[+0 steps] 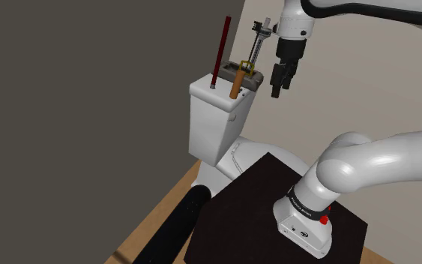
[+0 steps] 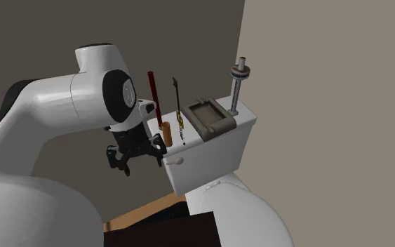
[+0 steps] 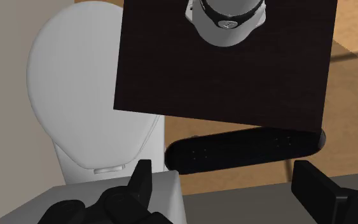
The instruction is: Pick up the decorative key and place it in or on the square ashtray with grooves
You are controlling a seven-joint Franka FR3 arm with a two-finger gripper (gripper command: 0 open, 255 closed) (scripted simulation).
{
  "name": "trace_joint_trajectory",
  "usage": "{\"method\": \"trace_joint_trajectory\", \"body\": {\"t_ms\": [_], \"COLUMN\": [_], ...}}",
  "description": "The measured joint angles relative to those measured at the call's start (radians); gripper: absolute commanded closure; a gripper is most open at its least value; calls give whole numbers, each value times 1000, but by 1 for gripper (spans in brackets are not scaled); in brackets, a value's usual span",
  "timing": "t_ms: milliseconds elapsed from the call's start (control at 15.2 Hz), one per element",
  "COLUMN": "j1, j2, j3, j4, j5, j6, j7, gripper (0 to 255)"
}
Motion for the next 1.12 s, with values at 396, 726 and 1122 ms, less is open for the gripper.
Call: {"method": "trace_joint_trajectory", "body": {"t_ms": [396,726,1122], "j1": [-13,-23,-14], "j2": [52,140,249], "j3": [-63,-147,-241], "j4": [16,70,165], "j5": [-23,-28,12], "j6": [139,301,466], "j7": [-60,-143,-246], "gripper": [0,0,0]}}
